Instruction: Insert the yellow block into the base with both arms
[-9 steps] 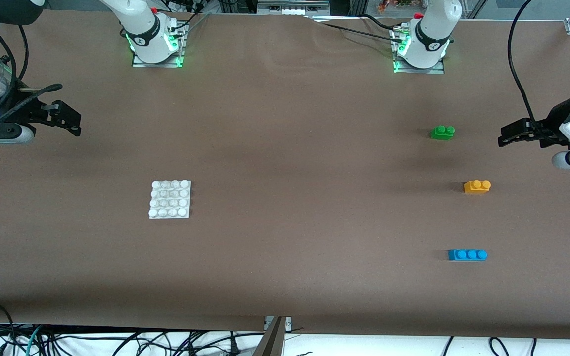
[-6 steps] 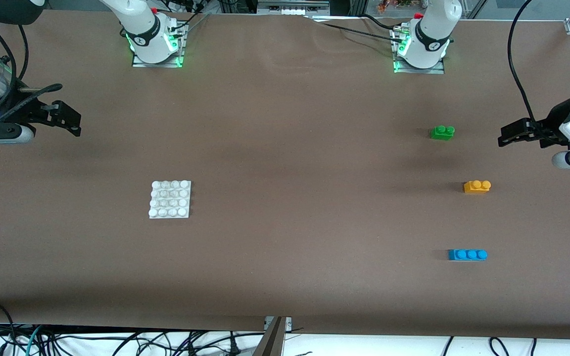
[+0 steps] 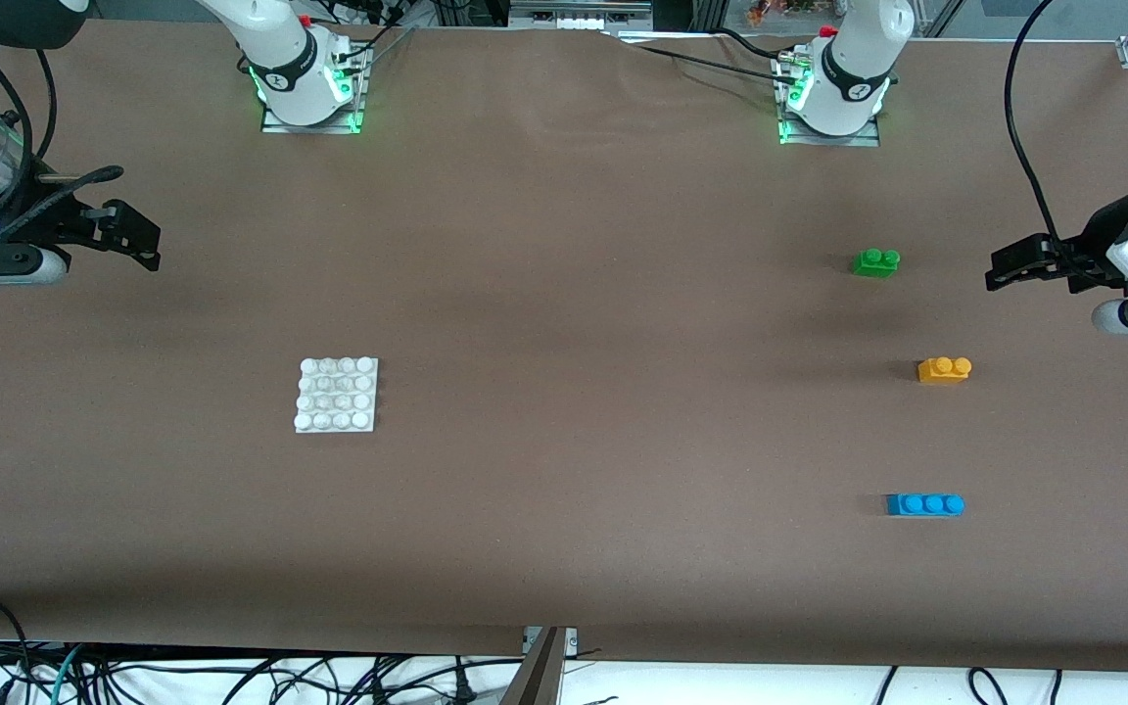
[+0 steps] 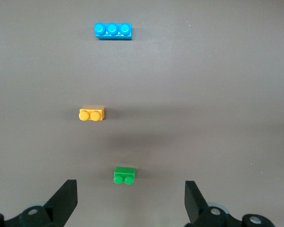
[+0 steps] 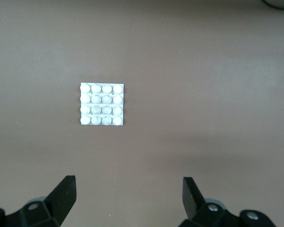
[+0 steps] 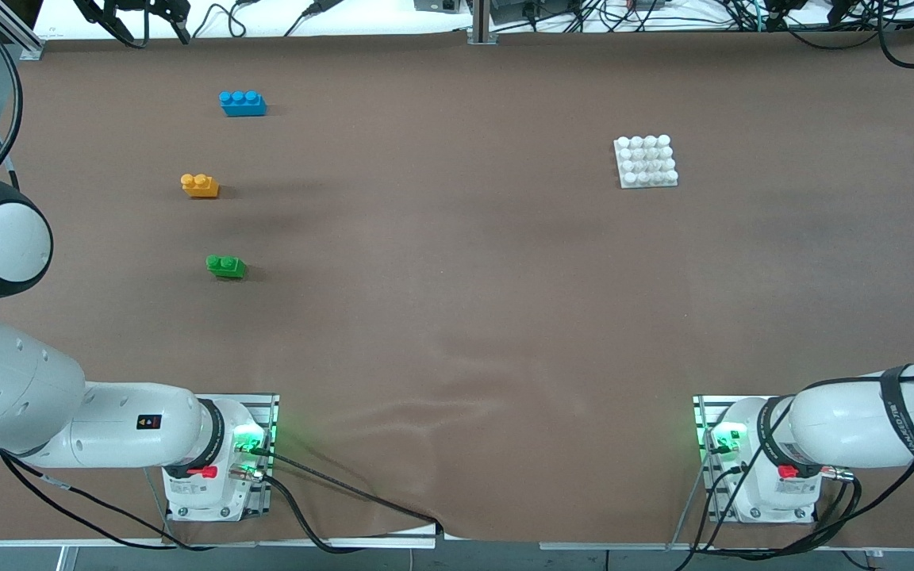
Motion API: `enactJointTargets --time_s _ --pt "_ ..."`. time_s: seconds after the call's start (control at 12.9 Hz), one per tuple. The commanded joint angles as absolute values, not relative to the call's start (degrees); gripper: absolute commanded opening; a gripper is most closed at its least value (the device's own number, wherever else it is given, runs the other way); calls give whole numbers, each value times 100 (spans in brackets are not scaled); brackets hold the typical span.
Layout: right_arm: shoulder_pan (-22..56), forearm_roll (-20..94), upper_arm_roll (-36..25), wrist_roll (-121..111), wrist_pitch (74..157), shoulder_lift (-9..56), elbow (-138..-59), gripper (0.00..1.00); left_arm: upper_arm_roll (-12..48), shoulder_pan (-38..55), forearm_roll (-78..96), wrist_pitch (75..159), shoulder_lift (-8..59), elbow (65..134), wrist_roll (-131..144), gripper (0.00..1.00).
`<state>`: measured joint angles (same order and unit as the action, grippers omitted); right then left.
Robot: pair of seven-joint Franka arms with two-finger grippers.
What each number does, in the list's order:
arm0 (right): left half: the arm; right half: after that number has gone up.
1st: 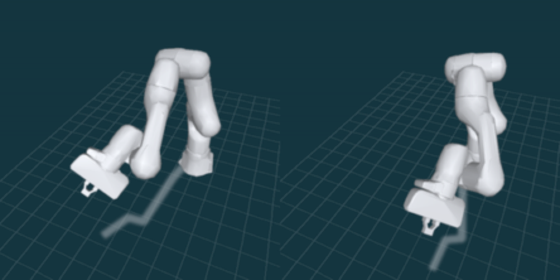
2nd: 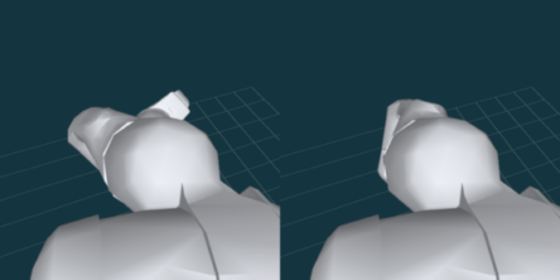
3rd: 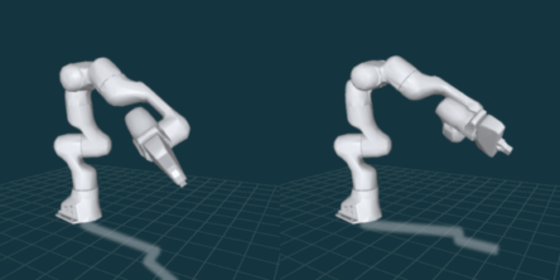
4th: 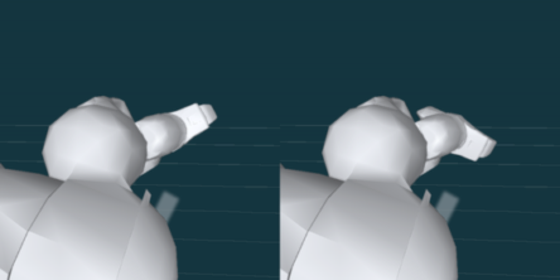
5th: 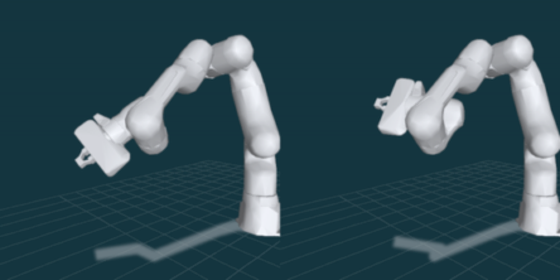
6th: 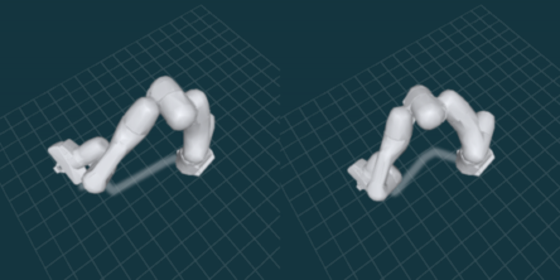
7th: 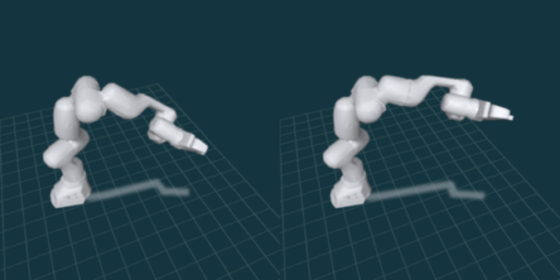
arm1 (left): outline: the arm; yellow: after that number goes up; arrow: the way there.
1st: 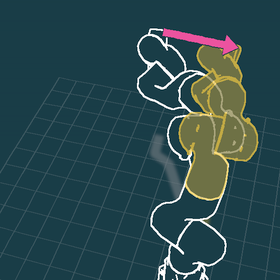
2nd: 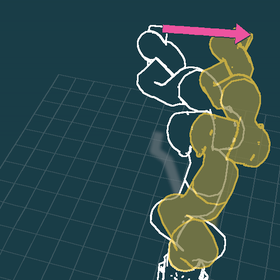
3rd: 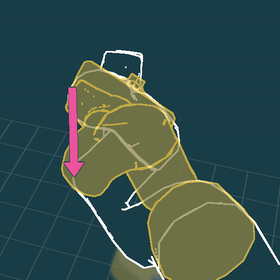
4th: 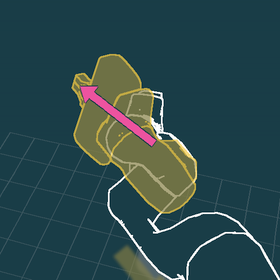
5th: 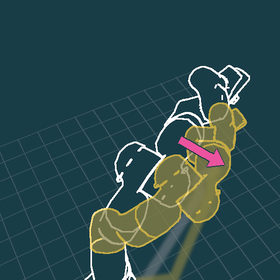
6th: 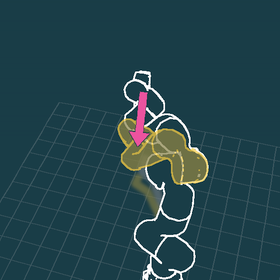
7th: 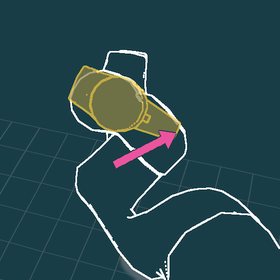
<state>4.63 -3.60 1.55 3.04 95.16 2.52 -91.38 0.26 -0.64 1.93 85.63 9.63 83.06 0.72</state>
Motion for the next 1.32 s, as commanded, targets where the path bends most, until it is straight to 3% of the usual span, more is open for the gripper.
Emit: enactJointTargets --time_s 0.0,1.24 --pt "483 -396 176 343 9475 272 -9035 99 35 -53 97 8525 940 8297 -35 100" --pt "475 -18 176 360 9501 272 -9044 99 35 -53 97 8517 940 8306 -44 100"
